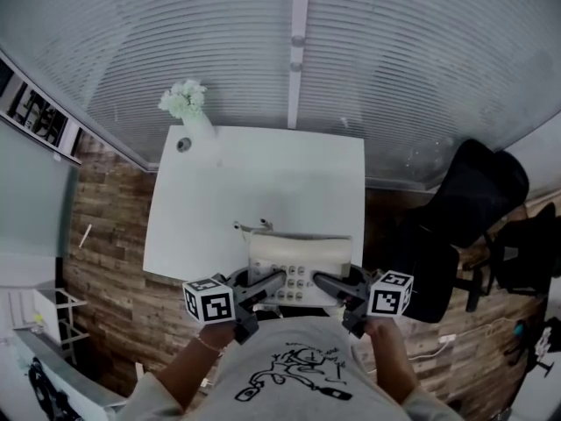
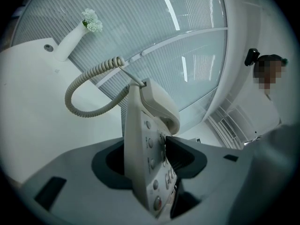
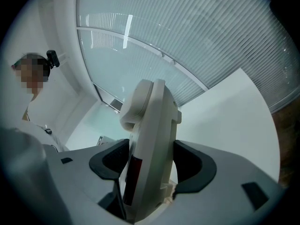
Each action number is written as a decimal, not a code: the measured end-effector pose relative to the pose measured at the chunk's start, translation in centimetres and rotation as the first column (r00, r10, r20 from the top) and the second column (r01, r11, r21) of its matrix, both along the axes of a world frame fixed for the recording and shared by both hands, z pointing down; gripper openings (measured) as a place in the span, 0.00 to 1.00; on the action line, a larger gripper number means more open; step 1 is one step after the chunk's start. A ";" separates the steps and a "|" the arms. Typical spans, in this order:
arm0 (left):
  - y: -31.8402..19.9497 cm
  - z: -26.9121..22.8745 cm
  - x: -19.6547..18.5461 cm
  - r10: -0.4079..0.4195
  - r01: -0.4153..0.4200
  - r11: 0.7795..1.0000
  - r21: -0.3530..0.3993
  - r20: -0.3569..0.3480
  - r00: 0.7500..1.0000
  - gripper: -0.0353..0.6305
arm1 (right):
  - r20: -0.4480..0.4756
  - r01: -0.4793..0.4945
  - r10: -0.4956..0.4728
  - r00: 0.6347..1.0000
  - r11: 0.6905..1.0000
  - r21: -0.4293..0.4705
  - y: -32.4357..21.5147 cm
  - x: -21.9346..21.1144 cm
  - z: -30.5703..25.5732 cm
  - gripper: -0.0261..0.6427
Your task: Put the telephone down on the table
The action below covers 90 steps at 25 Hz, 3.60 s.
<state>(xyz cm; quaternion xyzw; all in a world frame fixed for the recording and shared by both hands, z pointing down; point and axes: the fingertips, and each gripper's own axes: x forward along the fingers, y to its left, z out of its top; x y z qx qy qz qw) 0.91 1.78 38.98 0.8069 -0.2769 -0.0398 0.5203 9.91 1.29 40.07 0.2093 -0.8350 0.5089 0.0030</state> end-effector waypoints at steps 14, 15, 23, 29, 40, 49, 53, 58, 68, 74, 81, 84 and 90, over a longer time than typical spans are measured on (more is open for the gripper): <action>-3.0 -0.3 0.9 -0.012 0.012 1.000 0.001 0.009 1.000 0.37 | -0.007 0.028 -0.028 1.000 1.000 -0.007 -3.1 0.8 -0.1 0.50; -3.3 -0.4 0.7 -0.011 0.011 1.000 -0.001 0.011 1.000 0.37 | -0.008 0.029 -0.029 1.000 1.000 -0.006 -3.4 0.6 -0.2 0.50; -5.6 -0.5 -1.1 0.014 -0.014 1.000 -0.006 -0.013 1.000 0.37 | -0.029 0.013 -0.013 0.999 1.000 -0.001 -5.6 -1.2 -0.6 0.50; -6.9 -0.6 -1.8 0.050 -0.050 0.999 0.003 0.017 0.999 0.37 | -0.030 0.007 -0.007 1.000 1.000 -0.010 -6.6 -2.0 -0.4 0.50; -8.1 1.2 -2.0 0.081 -0.080 0.996 -0.048 0.002 0.997 0.37 | -0.050 0.003 -0.004 0.999 0.999 -0.032 -7.8 -2.1 1.0 0.50; -8.4 3.7 -1.8 0.088 -0.087 0.992 -0.096 0.004 0.996 0.37 | -0.050 -0.001 -0.003 0.999 0.996 -0.085 -8.1 -1.9 3.7 0.49; -8.7 5.0 -1.6 0.088 -0.087 0.990 -0.113 0.003 0.996 0.37 | -0.056 0.006 -0.012 0.998 0.995 -0.095 -8.4 -1.7 5.0 0.50; -9.0 6.4 -1.7 0.085 -0.084 0.988 -0.131 0.003 0.996 0.37 | -0.054 0.013 -0.019 0.998 0.994 -0.111 -8.8 -1.8 6.3 0.49; -9.1 9.3 -1.4 0.095 -0.094 0.980 -0.176 -0.007 0.995 0.37 | -0.067 0.017 -0.027 0.997 0.988 -0.154 -8.9 -1.6 9.1 0.50; -8.8 11.1 -1.7 0.089 -0.091 0.974 -0.206 -0.020 0.996 0.37 | -0.077 0.024 -0.038 0.996 0.983 -0.180 -8.8 -1.8 10.8 0.50; -8.3 12.5 -1.5 0.083 -0.087 0.971 -0.224 -0.027 0.996 0.37 | -0.082 0.032 -0.049 0.995 0.979 -0.201 -8.2 -1.7 12.3 0.49; -7.9 13.1 -1.6 0.079 -0.084 0.967 -0.239 -0.031 0.996 0.37 | -0.082 0.034 -0.053 0.995 0.977 -0.212 -7.9 -1.8 12.8 0.49; -6.9 14.5 -1.9 0.079 -0.086 0.962 -0.261 -0.036 0.996 0.37 | -0.086 0.031 -0.053 0.995 0.971 -0.239 -6.9 -2.1 14.1 0.49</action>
